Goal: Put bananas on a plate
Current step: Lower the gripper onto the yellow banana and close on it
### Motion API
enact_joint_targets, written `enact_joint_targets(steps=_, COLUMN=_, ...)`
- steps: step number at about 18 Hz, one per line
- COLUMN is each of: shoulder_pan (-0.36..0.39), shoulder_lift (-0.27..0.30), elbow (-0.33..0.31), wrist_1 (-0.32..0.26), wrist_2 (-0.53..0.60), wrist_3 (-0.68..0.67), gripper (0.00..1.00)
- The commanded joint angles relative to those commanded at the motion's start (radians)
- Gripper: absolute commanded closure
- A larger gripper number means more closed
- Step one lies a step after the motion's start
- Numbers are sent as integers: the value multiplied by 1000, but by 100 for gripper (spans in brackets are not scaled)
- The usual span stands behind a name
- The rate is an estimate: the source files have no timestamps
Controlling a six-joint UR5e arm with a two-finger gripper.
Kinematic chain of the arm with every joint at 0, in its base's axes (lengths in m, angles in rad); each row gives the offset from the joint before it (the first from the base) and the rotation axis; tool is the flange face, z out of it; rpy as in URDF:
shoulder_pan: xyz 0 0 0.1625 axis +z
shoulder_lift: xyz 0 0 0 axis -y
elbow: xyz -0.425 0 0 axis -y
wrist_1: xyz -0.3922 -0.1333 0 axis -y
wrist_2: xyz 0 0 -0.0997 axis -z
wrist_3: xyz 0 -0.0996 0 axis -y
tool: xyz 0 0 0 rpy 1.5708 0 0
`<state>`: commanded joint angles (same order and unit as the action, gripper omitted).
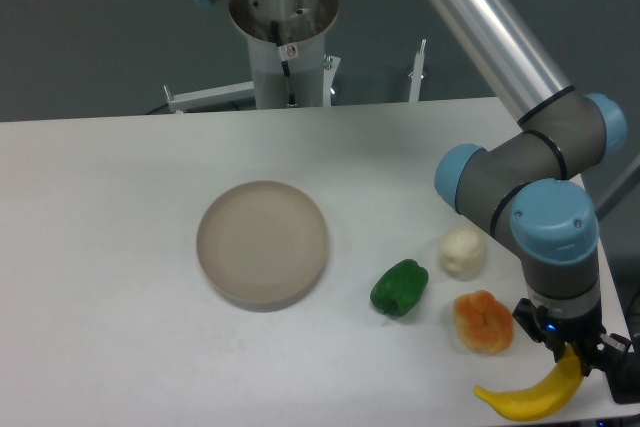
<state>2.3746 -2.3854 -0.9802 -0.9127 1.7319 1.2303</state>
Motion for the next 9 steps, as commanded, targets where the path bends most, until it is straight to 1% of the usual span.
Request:
enact_joint_targets(steps=5, shoulder_pan=-2, shoulder_lift=6, elbow=-6, wrist_1=-2, wrist_2=-6, wrist_3=3, gripper=76)
enact_joint_targets(steps=7, shoulder_pan=-6, shoulder_lift=11, elbow=-15, wrist_1=-2, wrist_2=-6, wrist_3=3, gripper=76)
enact_joint_targets(steps=9, shoulder_pan=-8, shoulder_lift=29, elbow=-37, wrist_1=-3, wrist_2=-8, wrist_3=5, gripper=76)
